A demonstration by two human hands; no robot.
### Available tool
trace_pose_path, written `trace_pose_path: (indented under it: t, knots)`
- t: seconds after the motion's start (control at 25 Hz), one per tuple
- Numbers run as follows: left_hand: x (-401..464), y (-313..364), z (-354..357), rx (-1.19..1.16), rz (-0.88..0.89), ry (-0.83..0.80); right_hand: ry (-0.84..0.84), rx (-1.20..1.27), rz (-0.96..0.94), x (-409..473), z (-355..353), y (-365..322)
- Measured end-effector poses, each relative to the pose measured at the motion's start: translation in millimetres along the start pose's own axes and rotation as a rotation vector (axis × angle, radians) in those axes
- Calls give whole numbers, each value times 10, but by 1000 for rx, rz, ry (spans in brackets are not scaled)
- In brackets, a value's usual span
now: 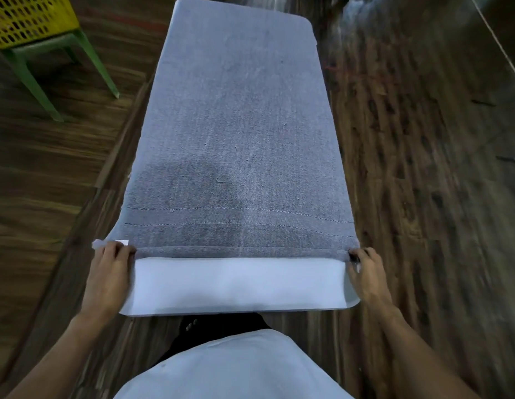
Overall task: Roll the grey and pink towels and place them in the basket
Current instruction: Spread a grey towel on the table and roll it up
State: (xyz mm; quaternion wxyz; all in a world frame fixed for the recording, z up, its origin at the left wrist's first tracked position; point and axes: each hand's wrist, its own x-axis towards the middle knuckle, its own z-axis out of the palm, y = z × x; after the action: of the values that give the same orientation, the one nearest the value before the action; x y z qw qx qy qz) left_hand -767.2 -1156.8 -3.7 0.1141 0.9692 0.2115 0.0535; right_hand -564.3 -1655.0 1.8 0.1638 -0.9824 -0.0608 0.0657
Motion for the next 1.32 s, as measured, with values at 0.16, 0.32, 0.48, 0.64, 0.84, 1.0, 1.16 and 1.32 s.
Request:
trace_pose_path:
  t: [0.16,0.32,0.48,0.64,0.84,1.0,1.16,1.32]
  knots:
    - [23,10,76,-101,-39,-43,-54,93,43,112,3,4]
    - [131,-63,48,-264,-130,-113,-75,27,45,192,1,-25]
    - [1,-133,-66,-184,-45,-163,-106,53,50,29,-19,105]
    - [117,-247,-234,-248,-91,-309,-121,67,-50,80,-196,185]
    - [482,-185,-268,-271,-104,-208,-56,-4,71,400,-228,-2]
    - [336,16,-153,-79,-25,-129,23,-111,25,227,-39,-105]
    - [81,219,-87,-227,-200,-143,16,-25,15,78,-2,-137]
    - [275,166,-59,-147,-102,-129,-30,-6,53,299,-7,-126]
